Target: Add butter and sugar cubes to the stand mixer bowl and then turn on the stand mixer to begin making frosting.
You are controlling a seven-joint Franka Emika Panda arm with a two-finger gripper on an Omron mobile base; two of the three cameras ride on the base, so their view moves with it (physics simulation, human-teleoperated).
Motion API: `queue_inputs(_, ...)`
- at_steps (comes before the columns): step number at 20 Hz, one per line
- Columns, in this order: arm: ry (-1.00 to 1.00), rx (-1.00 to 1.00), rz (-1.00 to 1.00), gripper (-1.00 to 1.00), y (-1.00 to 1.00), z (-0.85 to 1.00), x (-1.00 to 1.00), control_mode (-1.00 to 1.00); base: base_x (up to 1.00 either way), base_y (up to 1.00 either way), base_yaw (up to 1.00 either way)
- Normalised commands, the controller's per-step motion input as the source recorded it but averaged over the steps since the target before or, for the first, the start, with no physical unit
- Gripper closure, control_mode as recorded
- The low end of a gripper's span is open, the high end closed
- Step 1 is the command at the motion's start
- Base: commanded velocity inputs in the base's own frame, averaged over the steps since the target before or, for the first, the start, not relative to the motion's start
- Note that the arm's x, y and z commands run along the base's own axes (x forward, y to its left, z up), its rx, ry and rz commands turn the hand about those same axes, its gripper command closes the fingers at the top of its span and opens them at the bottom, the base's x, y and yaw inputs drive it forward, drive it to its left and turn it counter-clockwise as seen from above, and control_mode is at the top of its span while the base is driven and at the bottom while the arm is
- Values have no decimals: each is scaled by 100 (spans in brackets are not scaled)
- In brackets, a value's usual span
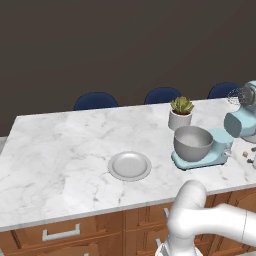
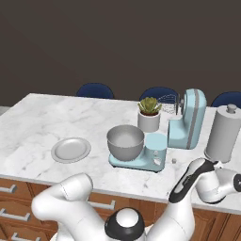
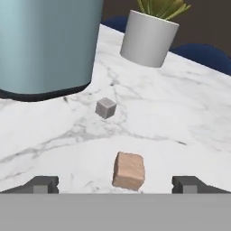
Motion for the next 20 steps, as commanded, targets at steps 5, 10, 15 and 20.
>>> queue_inputs(5, 4, 0, 0, -100, -1, -10, 9, -100, 0, 0, 0)
queue_inputs(10, 2, 0, 0, -100, 1, -1, 1, -100, 0, 0, 0)
queue_inputs(15, 4, 0, 0, -100, 12, -3, 0, -100, 0, 0, 0)
queue_inputs(20, 1, 0, 0, -100, 20, 0, 2, -100, 0, 0, 0)
